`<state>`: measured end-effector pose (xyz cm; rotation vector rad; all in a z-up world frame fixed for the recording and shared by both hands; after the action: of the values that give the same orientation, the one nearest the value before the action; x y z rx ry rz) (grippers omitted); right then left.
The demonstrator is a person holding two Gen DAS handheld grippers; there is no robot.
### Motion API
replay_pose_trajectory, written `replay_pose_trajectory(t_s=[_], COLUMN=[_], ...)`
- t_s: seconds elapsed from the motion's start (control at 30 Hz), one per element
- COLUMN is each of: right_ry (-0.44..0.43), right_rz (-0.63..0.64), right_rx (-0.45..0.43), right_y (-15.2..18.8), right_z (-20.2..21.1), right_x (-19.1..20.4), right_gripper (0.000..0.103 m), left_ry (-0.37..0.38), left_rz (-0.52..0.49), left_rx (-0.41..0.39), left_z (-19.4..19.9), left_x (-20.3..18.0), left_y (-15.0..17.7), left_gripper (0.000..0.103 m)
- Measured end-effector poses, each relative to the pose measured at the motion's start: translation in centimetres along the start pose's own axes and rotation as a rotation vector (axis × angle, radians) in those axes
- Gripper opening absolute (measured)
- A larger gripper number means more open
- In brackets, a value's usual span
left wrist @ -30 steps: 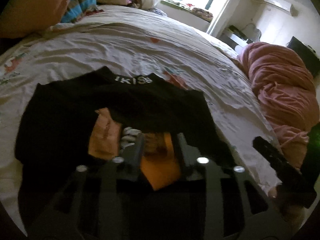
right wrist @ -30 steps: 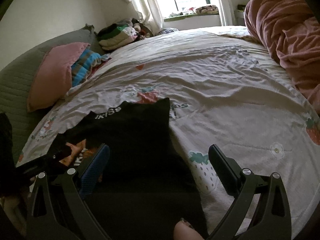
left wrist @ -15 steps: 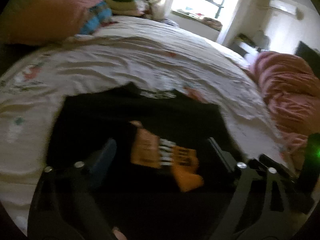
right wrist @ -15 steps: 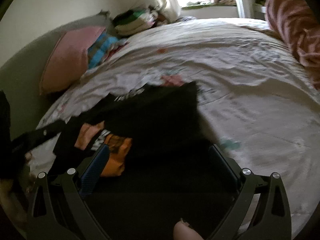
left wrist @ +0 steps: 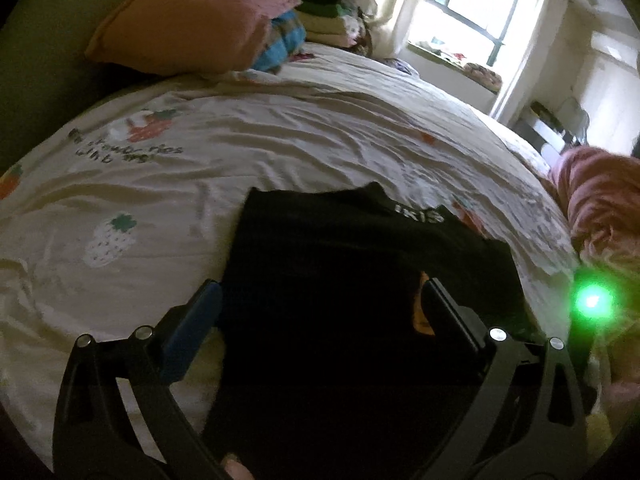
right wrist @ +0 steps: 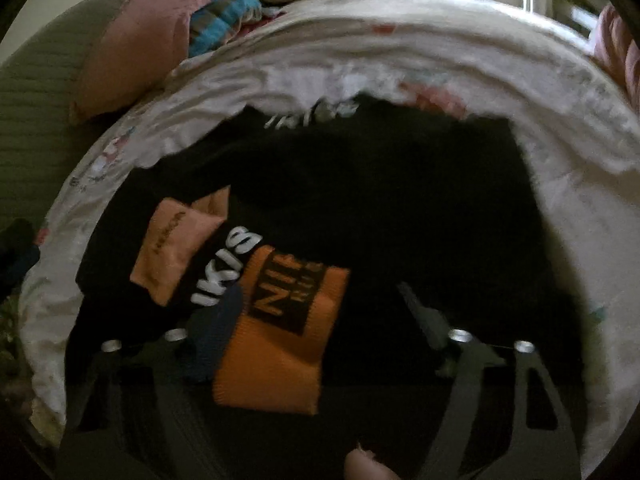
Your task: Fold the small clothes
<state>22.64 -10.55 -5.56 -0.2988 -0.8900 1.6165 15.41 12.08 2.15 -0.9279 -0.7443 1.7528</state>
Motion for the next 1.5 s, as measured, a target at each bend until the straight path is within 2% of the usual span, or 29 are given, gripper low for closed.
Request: replay_pose_trajectory(t_s=[0.03,0.07,0.1,0.13,0.17,0.27,0.53,0.73,1.0,1.2,1.5], right_ry=[-0.009,-0.025,-0.037,-0.036,-0.028,-0.042,-0.112,-0.079,-0.012,0.043,0.086], right_rz=[-0.001,0.010,0.019,0.028,0.040,0.040,0.153,0.202,0.170,0.113,0.079], right_rx=[-0.007,-0.023,-0.035,-0.044,-0.053,-0.082,-0.263,-0.330,-0.356,-0.326,-0.293], right_y=[0.2,0.3,0.3,0.3,0.1,-0.4,-5.3,-8.3,-8.3,-7.1,-5.9], right_z=[-0.1,0.1,0.3,0.5,0.6,1.4,6.6,8.2,8.2,7.2,6.2], right_x=[0.1,0.5,0.8,1.0,1.1,1.2,3.0,2.5,-0.5,-3.0,-4.7], right_gripper=[0.054,0.039,0.030,0.027,0.017,0.010,0.009,0.009,0.008,0.008,0.009], left_ry=[0.000,-0.006,-0.017,-0.020,-0.023,-0.029,-0.050,-0.046,-0.038,-0.029,-0.017], left_rz=[0.010,0.022,0.036,0.044,0.052,0.063,0.068,0.052,0.020,-0.032,-0.100], left_rx=[0.000,-0.001,-0.001,0.000,0.001,-0.003,-0.005,-0.004,0.003,0.025,0.063], left_z=[0.1,0.1,0.1,0.0,0.1,0.2,0.3,0.2,-0.6,-1.9,-4.1], left_x=[0.4,1.0,1.6,1.9,2.3,2.9,3.7,3.3,1.6,-0.5,-3.1], left_y=[0.0,0.0,-0.1,-0.1,-0.1,-0.1,-0.2,-0.2,-0.4,0.0,0.5], left_gripper=[0.093,0.093,0.093,0.093,0.093,0.093,0.093,0.093,0.093,0.093,0.093])
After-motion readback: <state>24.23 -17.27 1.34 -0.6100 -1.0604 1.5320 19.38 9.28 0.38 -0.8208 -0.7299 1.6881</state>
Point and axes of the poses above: each gripper's, at about its wrist camera, not at the fingertips, and z roughly against the way its jaws point, x to its left, y to its underside, the point moved 2 cm from there along -z, roughly the way its jaws point, and after that the axes turned 13 degrees about -x, right-handed, at the moved point
